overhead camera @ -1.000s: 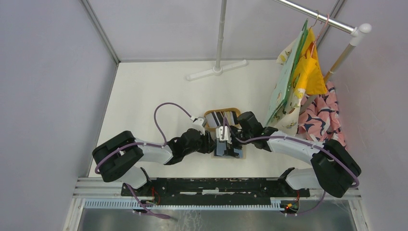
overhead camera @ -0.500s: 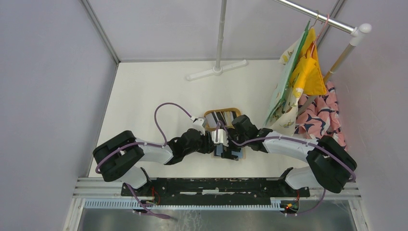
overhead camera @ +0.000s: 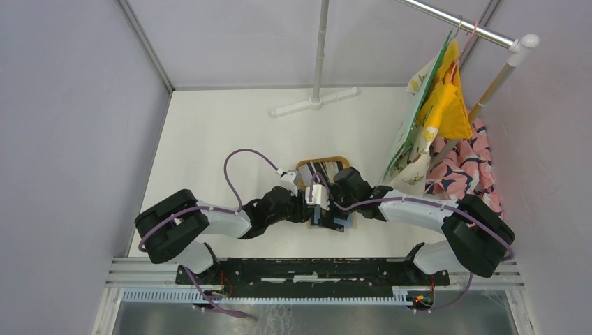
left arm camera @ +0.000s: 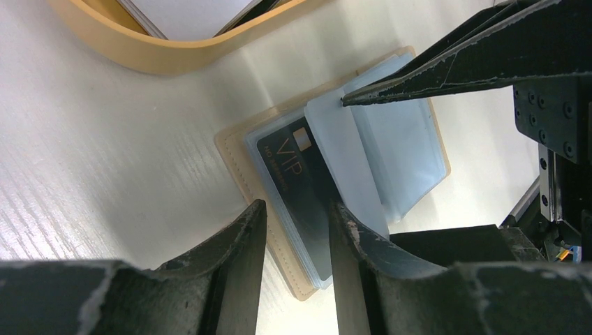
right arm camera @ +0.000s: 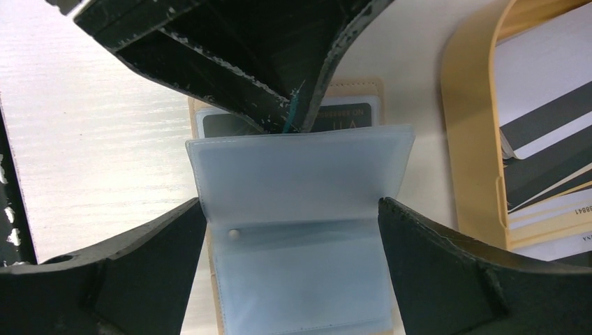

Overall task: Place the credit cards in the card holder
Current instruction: Turn over the card slot in the card holder.

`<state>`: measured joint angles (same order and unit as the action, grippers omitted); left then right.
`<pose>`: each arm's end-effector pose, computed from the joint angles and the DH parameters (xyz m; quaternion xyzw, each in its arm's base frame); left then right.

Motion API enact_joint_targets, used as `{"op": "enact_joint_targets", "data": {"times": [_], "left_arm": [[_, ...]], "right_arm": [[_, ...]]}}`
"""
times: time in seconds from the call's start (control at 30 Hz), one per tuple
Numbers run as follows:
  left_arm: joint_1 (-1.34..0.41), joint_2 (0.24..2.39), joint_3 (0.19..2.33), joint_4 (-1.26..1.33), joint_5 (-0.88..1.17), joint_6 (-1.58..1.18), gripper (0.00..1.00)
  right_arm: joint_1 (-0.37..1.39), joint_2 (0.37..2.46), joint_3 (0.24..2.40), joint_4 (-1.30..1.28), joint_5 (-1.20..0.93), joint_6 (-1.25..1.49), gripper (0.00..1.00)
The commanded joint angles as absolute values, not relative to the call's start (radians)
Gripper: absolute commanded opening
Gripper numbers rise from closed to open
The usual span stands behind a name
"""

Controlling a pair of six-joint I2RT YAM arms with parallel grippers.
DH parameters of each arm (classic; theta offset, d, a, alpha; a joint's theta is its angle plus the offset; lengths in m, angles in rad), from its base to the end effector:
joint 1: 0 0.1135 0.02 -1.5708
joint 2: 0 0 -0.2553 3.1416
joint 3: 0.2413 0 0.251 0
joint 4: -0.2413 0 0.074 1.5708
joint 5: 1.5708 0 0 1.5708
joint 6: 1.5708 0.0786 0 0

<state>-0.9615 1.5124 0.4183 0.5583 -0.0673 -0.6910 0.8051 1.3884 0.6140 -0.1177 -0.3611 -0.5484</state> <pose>0.1768 -0.2440 0.1015 0.1006 0.8629 -0.3438 0.3565 0.1758 0.2229 0.1222 -0.6275 0.6858 0.2098 0.3031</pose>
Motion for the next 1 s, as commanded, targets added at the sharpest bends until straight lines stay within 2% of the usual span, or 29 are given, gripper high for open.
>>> {"op": "enact_joint_targets", "data": {"times": [0.0,0.97], "left_arm": [[-0.966,1.514,0.430,0.608,-0.063,-0.713,0.45],[-0.966,1.361,0.416,0.423,-0.195,-0.683,0.45]], "right_arm": [[0.806,1.354,0.658,-0.092,-0.328,-0.532,0.98],[0.757,1.333,0.657,-0.105,-0.345,-0.535,0.98]]}}
